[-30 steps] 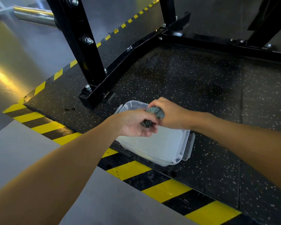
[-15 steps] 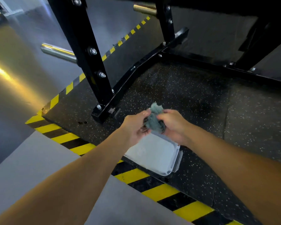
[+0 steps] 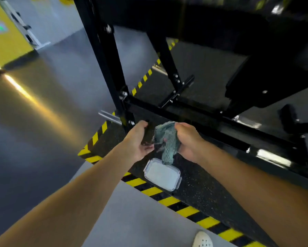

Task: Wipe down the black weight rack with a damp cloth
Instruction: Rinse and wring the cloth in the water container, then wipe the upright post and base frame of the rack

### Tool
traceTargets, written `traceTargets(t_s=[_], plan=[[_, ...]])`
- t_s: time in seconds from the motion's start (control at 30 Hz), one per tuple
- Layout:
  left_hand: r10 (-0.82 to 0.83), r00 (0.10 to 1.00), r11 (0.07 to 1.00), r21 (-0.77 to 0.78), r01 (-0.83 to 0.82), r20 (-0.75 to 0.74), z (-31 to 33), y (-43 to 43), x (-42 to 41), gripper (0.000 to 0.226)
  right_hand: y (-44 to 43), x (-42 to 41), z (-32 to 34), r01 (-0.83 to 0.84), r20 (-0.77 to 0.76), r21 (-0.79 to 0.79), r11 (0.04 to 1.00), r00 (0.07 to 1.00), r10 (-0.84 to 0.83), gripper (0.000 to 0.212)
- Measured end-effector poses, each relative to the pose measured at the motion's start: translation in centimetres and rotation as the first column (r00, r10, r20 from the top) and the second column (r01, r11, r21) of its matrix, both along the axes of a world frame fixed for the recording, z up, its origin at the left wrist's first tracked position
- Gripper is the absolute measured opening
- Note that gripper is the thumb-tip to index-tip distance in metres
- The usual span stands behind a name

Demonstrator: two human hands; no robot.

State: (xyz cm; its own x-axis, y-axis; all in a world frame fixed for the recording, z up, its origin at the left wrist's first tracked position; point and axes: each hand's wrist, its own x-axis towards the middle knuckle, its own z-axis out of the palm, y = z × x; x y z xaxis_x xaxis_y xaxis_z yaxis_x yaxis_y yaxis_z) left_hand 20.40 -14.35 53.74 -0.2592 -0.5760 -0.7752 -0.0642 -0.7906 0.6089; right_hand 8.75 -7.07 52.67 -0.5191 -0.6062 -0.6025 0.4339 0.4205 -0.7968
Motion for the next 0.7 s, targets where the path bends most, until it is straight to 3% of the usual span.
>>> traceTargets(t_s=[0.07, 0.1, 0.17, 0.27, 0.33, 0.43, 0.57, 0.63, 0.7], plan=[[0.022, 0.998, 0.995, 0.101, -0.016, -0.058, 4.9, 0.2, 0.7, 0.054, 0.7, 0.6, 6.3, 0.021, 0.079, -0.089, 0.996, 0.997, -0.014, 0.027], [-0.026, 0.997, 0.99, 0.138, 0.036, -0.074, 7.3, 0.2, 0.8, 0.067, 1.1, 0.7, 9.2, 0.03, 0.091, -0.136, 0.99, 0.996, -0.018, 0.029], [-0.205, 0.969, 0.961, 0.156, 0.226, -0.138, 11.9, 0.9, 1.3, 0.074, 2.1, 1.4, 14.1, 0.053, 0.079, -0.202, 0.978, 0.996, -0.037, 0.032], [-0.491, 0.855, 0.865, 0.019, 0.501, -0.164, 17.9, 2.8, 1.0, 0.063, 4.0, 2.1, 19.8, 0.08, 0.021, -0.25, 0.965, 0.997, -0.077, 0.029], [-0.575, 0.808, 0.818, -0.11, 0.565, -0.125, 21.0, 4.1, 0.2, 0.049, 5.8, 2.0, 23.2, 0.058, -0.036, -0.27, 0.961, 0.997, -0.071, 0.027], [-0.601, 0.795, 0.773, -0.312, 0.552, -0.082, 24.2, 5.9, -1.4, 0.024, 8.8, 0.9, 27.1, 0.07, -0.177, -0.278, 0.958, 0.976, -0.123, 0.024], [-0.605, 0.775, 0.747, -0.468, 0.472, -0.183, 28.7, 9.3, -4.8, 0.014, 15.0, -2.3, 31.5, 0.173, -0.319, -0.285, 0.943, 0.91, -0.264, 0.047], [-0.632, 0.766, 0.67, -0.581, 0.462, -0.12, 30.9, 11.7, -7.1, 0.012, 19.4, -4.2, 33.6, 0.182, -0.369, -0.314, 0.932, 0.881, -0.296, 0.049], [-0.661, 0.75, 0.533, -0.696, 0.48, 0.011, 32.6, 14.4, -9.7, 0.012, 24.4, -6.2, 34.9, 0.197, -0.429, -0.302, 0.933, 0.846, -0.318, 0.037]])
